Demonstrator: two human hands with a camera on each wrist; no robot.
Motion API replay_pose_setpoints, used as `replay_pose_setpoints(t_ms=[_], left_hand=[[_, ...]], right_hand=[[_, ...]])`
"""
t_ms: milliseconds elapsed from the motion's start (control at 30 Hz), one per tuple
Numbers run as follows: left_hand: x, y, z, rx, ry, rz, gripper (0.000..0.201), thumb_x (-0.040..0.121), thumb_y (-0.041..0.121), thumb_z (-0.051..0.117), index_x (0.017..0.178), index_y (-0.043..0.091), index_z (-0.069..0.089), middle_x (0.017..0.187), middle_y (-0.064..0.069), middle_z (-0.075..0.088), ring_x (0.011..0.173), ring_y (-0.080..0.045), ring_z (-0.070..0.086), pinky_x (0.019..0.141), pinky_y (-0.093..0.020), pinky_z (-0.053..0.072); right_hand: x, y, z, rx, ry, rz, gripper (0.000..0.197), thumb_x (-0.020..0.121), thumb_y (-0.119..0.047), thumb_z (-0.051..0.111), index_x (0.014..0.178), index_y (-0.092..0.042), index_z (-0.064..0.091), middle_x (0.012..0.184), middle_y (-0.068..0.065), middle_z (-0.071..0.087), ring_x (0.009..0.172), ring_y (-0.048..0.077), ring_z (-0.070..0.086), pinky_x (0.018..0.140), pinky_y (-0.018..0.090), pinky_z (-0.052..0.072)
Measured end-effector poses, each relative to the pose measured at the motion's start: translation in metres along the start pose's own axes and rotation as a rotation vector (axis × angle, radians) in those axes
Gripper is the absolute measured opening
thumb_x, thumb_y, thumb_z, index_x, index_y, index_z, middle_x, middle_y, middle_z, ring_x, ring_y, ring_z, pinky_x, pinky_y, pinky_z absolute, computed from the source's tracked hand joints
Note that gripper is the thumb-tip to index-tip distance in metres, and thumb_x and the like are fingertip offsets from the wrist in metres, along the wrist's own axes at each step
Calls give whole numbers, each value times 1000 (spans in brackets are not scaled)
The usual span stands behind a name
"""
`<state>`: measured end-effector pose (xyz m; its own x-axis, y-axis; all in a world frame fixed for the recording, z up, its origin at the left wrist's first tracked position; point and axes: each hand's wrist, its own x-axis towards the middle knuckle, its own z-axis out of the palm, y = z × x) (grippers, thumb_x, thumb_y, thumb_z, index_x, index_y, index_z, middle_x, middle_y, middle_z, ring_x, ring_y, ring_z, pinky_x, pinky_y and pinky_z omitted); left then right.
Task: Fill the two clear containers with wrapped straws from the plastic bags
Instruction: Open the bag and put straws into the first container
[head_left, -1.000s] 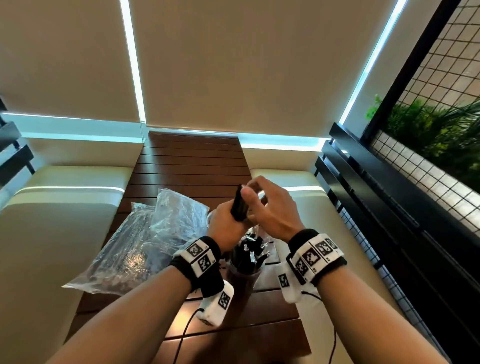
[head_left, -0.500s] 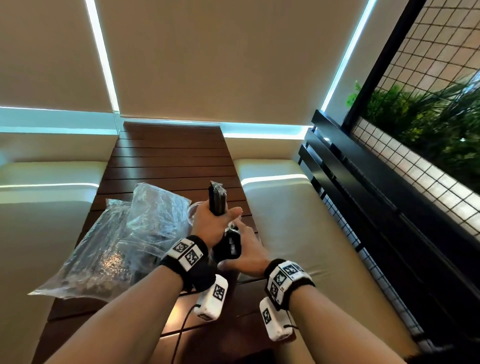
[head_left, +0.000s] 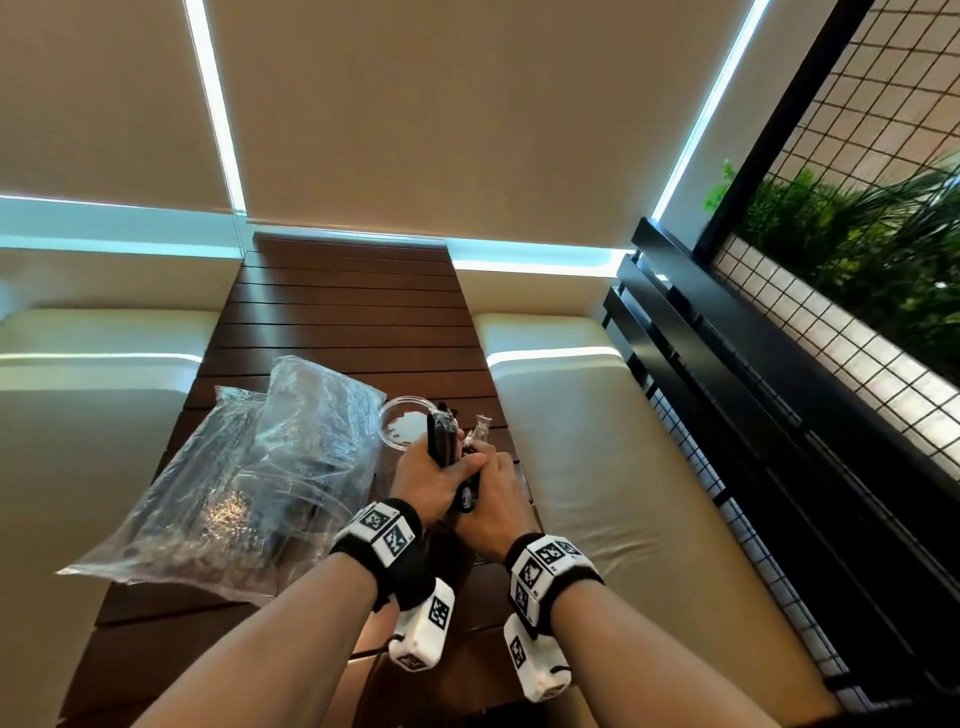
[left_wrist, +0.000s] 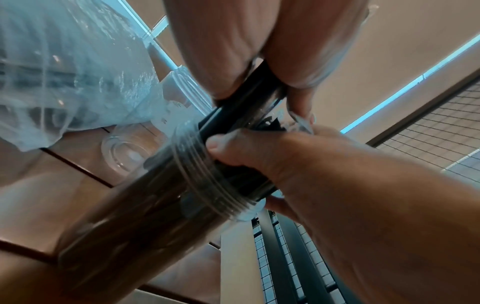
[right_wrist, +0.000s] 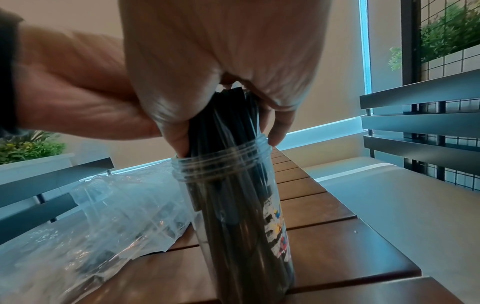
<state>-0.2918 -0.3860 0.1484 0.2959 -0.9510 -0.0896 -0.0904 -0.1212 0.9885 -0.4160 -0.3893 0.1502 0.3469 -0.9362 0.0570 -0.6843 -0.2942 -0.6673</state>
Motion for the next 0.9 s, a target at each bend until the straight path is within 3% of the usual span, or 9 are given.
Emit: replay_pose_setpoints(t_ms=[100, 233, 433, 533, 633, 667, 733, 800, 900], left_hand=[[-4, 6, -1, -52, 27, -18, 19, 78, 20, 80, 90, 24, 65, 89, 1, 72, 86, -10, 68, 71, -19, 50], [-4, -2, -1, -5, 16, -18, 8, 79, 17, 78, 80, 16, 71, 77, -3, 73, 78, -17, 71, 74, -33, 56], [-3, -8, -1, 122, -3, -11, 20, 75, 31, 80, 72, 18, 64, 72, 1, 70, 73, -16, 68, 75, -36, 54], [-7, 1, -8, 174, -52, 65, 33, 63, 47, 80, 82, 25, 64, 80, 5, 70, 80, -12, 68, 81, -38, 56], [-10, 30, -13, 255, -24, 211, 44, 68, 35, 84, 101, 29, 54, 88, 11, 63, 81, -3, 61, 73, -17, 46], [-11, 41, -15, 277, 17, 270, 51, 71, 31, 83, 112, 29, 51, 95, 13, 62, 86, -1, 60, 75, -12, 43], [-9, 54, -16, 307, 69, 388, 63, 76, 27, 80, 128, 30, 44, 109, 14, 63, 97, -3, 61, 86, -14, 40], [-11, 55, -14, 374, 29, 461, 68, 82, 22, 74, 138, 35, 38, 116, 11, 62, 103, -4, 59, 91, -15, 37], [-19, 40, -10, 494, -32, 549, 47, 93, 18, 61, 136, 31, 48, 116, 4, 62, 100, -4, 55, 92, -22, 47]], right_hand=[[0, 0, 3, -25, 0, -12, 80, 72, -39, 76, 139, -29, 33, 123, 0, 42, 110, 18, 52, 88, 23, 44], [1, 2, 2, -25, -63, 10, 89, 69, -38, 74, 144, -31, 27, 131, -1, 39, 120, 21, 51, 99, 37, 48], [-1, 5, 1, -35, -90, 32, 94, 66, -41, 75, 145, -33, 24, 134, -3, 37, 123, 20, 48, 101, 40, 48], [-3, 9, 3, -14, -65, 13, 89, 69, -40, 74, 144, -35, 26, 132, -5, 37, 122, 18, 48, 101, 39, 48], [-2, 10, 4, -44, -70, 9, 82, 71, -38, 73, 140, -34, 28, 126, -4, 38, 115, 20, 52, 97, 41, 51], [-2, 9, 5, -64, -76, 12, 80, 71, -39, 72, 138, -32, 29, 123, -3, 39, 112, 22, 52, 95, 41, 51], [-1, 7, 6, -82, -82, 15, 80, 70, -44, 71, 136, -26, 31, 122, -3, 40, 110, 22, 53, 93, 42, 52], [-1, 7, 6, -70, -79, 8, 81, 69, -48, 71, 137, -26, 32, 120, -4, 41, 109, 21, 53, 92, 40, 52], [-2, 9, 7, -56, -74, -11, 73, 69, -49, 68, 130, -29, 36, 112, -5, 40, 100, 18, 54, 88, 40, 54]])
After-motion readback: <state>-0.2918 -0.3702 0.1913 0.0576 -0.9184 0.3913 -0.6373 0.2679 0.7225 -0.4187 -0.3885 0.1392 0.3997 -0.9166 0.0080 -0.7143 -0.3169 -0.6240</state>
